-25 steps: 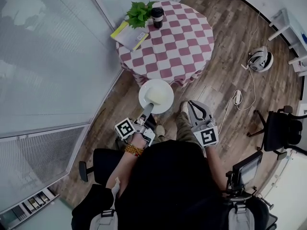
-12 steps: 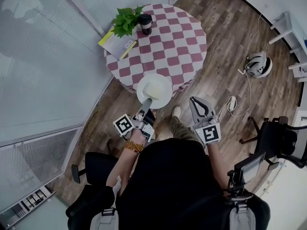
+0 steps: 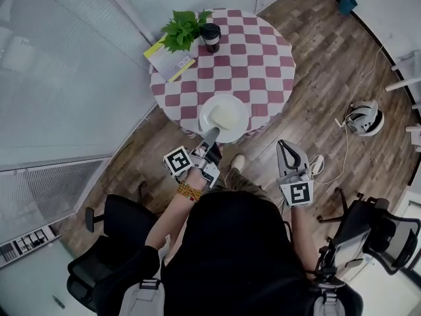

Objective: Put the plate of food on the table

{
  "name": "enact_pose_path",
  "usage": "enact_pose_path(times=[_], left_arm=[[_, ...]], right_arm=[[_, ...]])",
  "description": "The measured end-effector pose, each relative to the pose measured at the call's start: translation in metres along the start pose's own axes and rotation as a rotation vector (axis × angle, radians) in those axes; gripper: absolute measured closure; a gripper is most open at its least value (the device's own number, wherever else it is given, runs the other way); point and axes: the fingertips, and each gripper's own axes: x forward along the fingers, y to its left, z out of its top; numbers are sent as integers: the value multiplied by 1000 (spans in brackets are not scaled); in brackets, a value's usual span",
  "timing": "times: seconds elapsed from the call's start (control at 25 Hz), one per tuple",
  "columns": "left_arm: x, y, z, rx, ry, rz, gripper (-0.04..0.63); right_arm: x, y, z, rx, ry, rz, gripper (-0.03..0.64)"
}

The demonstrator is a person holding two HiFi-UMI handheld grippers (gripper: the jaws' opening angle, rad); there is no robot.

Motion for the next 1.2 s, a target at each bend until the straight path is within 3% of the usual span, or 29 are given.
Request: enact_pose_path(times=[0.4,0.84,1.2], left_arm=[[40,1,1,-25,-29,33,574],[104,16,24,14,49,80,574],[188,-21,63,35,24,-7,574]], right_arm=[[13,-50,-20,45,13,-7,603],[-12,-113,-47,151,72,-170,603],[0,-145,-55,243,98,-257,603]])
